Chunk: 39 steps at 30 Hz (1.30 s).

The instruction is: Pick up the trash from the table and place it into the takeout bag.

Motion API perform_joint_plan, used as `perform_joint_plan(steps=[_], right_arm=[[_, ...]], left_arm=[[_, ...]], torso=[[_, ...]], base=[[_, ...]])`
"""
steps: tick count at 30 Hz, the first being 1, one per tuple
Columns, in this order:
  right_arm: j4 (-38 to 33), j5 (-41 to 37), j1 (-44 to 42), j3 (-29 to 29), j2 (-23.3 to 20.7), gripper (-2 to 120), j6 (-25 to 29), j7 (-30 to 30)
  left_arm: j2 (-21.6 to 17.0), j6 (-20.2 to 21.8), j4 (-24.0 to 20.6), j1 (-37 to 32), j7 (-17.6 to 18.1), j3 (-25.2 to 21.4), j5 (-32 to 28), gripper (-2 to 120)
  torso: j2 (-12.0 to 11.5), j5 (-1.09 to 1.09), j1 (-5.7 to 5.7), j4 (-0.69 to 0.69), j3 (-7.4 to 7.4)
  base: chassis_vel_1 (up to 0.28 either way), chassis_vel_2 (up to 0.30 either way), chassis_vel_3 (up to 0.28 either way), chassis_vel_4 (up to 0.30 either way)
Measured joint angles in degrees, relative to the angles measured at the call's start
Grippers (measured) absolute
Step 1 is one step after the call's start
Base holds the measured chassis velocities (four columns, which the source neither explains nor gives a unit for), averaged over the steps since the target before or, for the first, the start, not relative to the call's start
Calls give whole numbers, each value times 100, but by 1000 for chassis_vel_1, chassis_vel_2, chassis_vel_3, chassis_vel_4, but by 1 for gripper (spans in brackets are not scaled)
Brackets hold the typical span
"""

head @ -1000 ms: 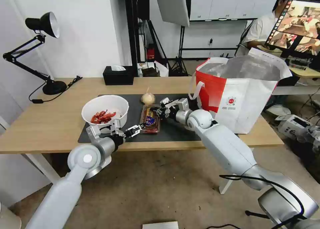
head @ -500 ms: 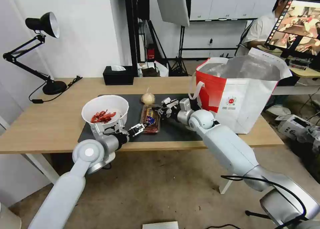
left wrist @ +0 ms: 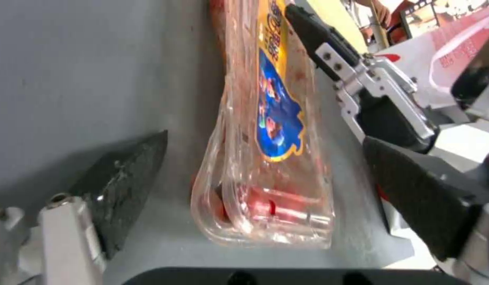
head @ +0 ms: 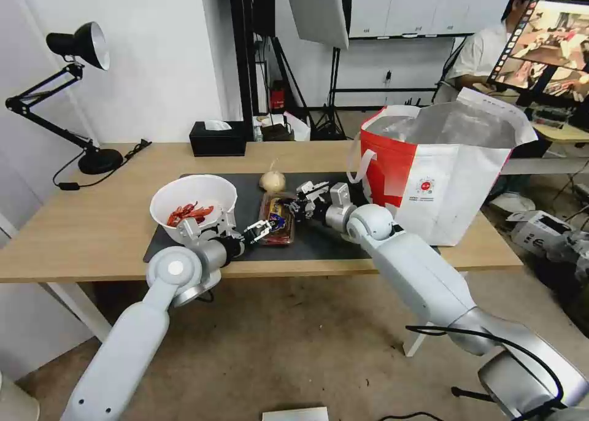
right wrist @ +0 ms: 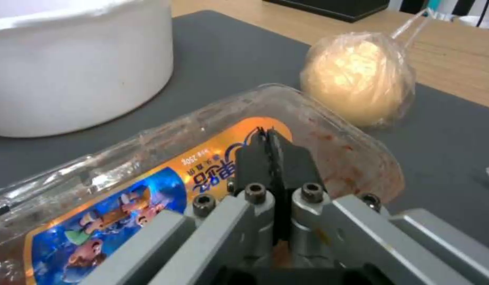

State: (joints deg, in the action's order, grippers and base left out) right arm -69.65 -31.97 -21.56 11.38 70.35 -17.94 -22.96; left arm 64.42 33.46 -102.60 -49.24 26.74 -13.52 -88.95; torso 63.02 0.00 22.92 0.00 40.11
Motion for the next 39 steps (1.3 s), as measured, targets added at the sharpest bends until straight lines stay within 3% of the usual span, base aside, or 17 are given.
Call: perform_joint_plan(steps=[3,8,10,12,26,36,39], right_arm=[[-4,-10,-2,-8,-4,0,3,7],[-4,-29,-2,-10,-12,0,8,17],[-5,-37,-2,-15,-21,0,10,26],[-10,-41,-4,-18,-21,0,10,30],[-61,-106,-53,-21,-41,0,10,37],[-218,-299,-133,-194,-58,0,108,71],[-950,-635,-339,-458,-322,0,247,387]], left_arm=[[25,-31,54,17,63,39,1,84],[43,-33,100,46,102,73,5,71],[44,-27,118,79,115,108,5,56],[43,-27,125,91,119,115,5,54],[34,-56,150,169,122,154,1,0],[37,-135,111,177,71,127,-12,0],[11,-252,-42,208,-71,89,-16,0]], torso=[[1,1,0,1,-1],[1,0,-1,1,-1],[1,-1,0,0,0],[1,-1,0,-1,0],[1,-1,0,0,0],[0,0,0,0,0],[0,0,1,1,0]], base=[[0,0,0,0],[0,0,0,0],[0,0,0,0],[0,0,0,0],[0,0,0,0],[0,0,0,0],[0,0,0,0]])
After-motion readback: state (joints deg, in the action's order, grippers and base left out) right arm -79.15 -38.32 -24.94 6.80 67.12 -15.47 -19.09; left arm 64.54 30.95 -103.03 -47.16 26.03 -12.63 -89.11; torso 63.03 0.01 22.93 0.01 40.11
